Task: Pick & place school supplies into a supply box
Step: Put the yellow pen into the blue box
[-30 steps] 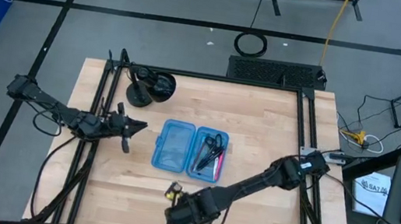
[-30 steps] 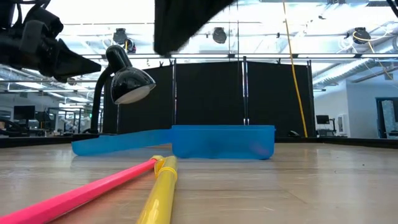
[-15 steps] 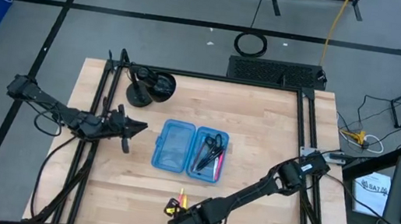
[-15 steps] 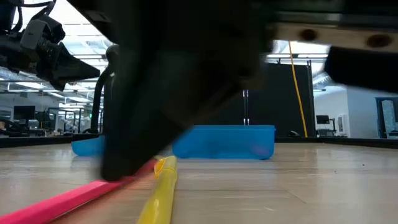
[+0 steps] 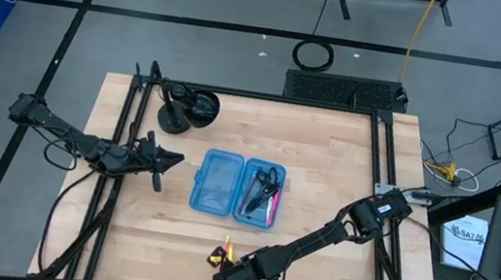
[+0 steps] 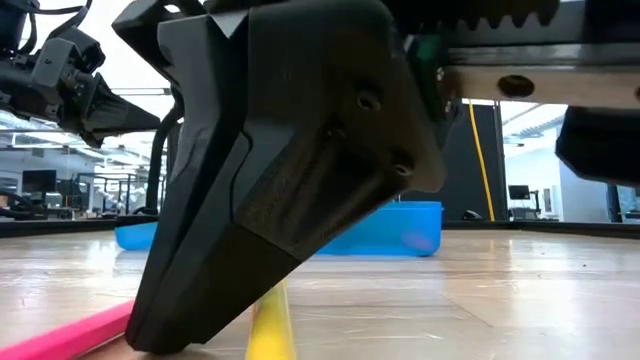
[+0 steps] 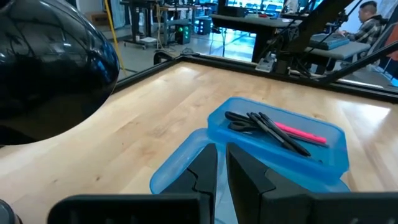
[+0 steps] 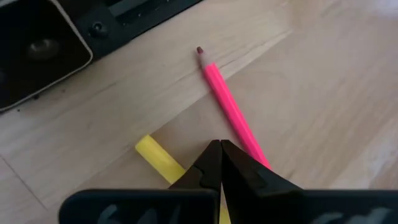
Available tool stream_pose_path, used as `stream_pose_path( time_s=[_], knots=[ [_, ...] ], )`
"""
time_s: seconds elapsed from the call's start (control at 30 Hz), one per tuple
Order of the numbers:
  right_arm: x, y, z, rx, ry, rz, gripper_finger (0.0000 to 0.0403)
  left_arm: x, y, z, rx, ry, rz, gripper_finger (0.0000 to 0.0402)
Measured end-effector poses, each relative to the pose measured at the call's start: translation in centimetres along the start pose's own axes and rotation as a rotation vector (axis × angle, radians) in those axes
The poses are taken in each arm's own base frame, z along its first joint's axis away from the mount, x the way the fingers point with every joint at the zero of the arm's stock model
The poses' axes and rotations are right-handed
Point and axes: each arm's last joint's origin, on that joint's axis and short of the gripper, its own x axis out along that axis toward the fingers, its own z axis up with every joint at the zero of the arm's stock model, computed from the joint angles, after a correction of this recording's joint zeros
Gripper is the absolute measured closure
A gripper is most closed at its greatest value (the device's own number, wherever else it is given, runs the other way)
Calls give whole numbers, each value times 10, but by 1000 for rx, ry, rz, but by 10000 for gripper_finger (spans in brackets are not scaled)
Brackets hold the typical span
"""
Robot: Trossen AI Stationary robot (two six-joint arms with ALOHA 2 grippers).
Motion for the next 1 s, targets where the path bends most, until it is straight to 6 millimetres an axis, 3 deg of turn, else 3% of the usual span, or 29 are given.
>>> stream_pose_path(
  time_s=[1.0],
  knots=[
    [2,-9,-30,354,216,-2,403,0,0,0,-22,-3,1,364]
  ],
)
